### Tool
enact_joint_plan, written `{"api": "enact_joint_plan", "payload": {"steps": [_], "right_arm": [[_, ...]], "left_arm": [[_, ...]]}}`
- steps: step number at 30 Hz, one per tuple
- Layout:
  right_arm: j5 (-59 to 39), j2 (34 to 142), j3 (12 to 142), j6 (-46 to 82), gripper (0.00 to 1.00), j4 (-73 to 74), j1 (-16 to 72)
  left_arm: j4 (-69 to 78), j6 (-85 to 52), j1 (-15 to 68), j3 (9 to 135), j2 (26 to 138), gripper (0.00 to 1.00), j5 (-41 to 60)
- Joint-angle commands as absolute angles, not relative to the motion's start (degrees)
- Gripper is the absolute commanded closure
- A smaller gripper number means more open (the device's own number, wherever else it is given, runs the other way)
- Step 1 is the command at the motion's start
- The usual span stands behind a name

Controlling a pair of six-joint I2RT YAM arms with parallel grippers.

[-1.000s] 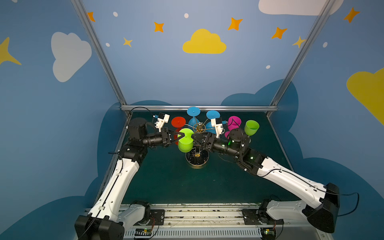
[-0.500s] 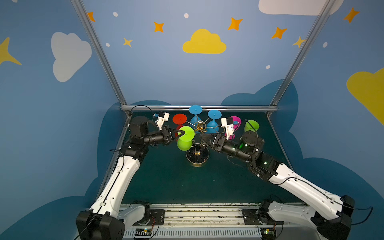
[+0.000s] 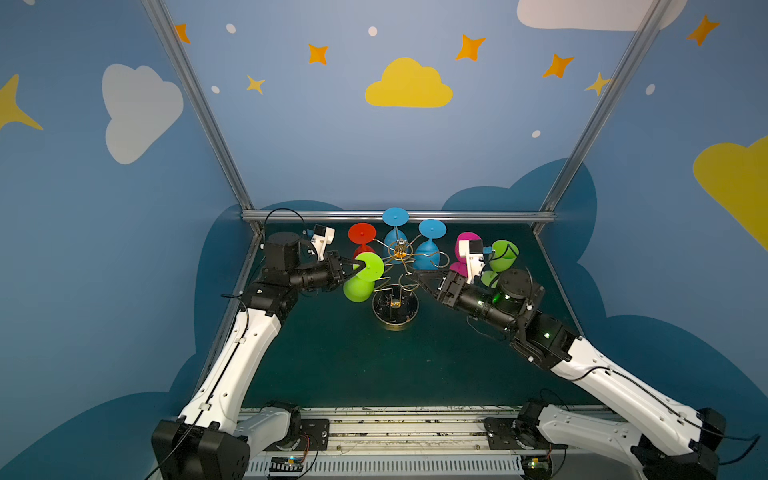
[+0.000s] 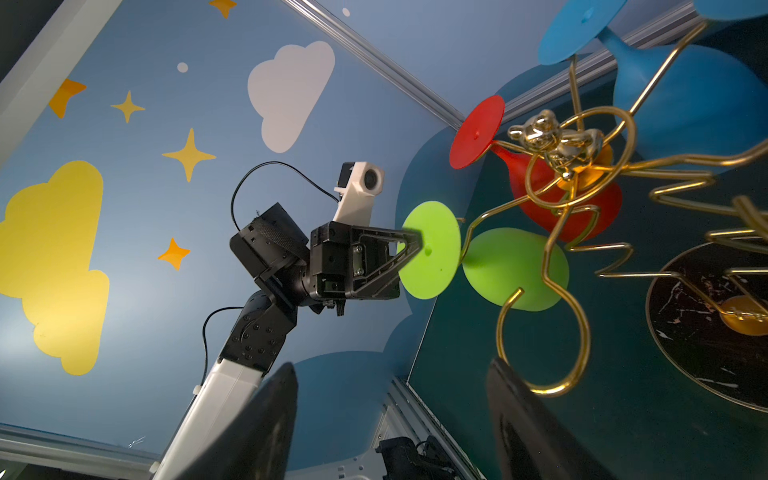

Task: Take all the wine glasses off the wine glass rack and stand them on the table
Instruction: 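Open the right gripper and withdraw it from the lime-green glass base, then lift the lime-green glass off the rack hook with the left gripper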

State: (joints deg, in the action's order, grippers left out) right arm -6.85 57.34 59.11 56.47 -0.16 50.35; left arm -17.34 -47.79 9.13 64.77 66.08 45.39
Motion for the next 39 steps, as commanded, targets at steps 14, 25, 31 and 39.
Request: {"api": "enact_joint_plan", "payload": {"steps": [14,25,31,39], "right_arm": [[-3.8,50.2,57.0,53.2,0.25,-5.8,47.6],[-4.2,47.1,56.5,51.7,0.22,-8.9,44.7],[-4.3,45.8,55.7,51.7,0.21,-9.7,43.5],[-4.4,44.3,55.2,52.0,0.21,-10.4,42.2]], "left_arm": [[-18.0,-47.1,11.9,70.0,66.8,0.97,39.0],[-21.0,-45.0,13.7,72.1,68.7,0.97,35.5],[-21.6,-44.5,15.2,73.4,69.9,0.97,33.0],[-21.8,-44.0,16.0,74.1,70.7,0.97,29.6]]}}
